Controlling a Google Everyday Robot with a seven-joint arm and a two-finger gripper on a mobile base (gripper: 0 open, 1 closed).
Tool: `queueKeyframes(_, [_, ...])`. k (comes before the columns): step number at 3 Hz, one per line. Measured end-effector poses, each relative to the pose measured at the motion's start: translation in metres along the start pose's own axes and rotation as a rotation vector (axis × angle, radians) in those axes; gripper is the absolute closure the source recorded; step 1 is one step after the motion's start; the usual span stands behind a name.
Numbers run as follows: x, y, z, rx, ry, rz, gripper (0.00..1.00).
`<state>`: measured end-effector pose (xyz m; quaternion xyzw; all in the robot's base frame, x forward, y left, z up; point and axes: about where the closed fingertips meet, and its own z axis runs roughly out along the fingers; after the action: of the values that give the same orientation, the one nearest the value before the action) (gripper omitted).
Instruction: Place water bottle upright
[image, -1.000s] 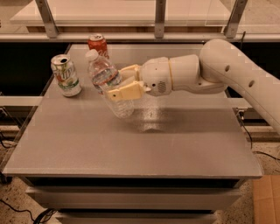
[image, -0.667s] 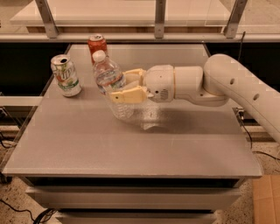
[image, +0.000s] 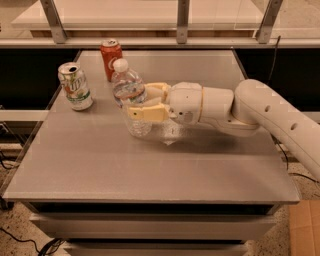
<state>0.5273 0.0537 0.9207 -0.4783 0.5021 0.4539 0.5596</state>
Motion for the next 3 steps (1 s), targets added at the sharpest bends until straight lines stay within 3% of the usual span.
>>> queueKeyframes(1, [-0.0002,-0.0016,-0.0013,0.006,-0.03,-0.012,0.82])
queueKeyframes(3, [-0.0011,-0.0034,-0.0018,-0.001,-0.056,-0.017,0.35])
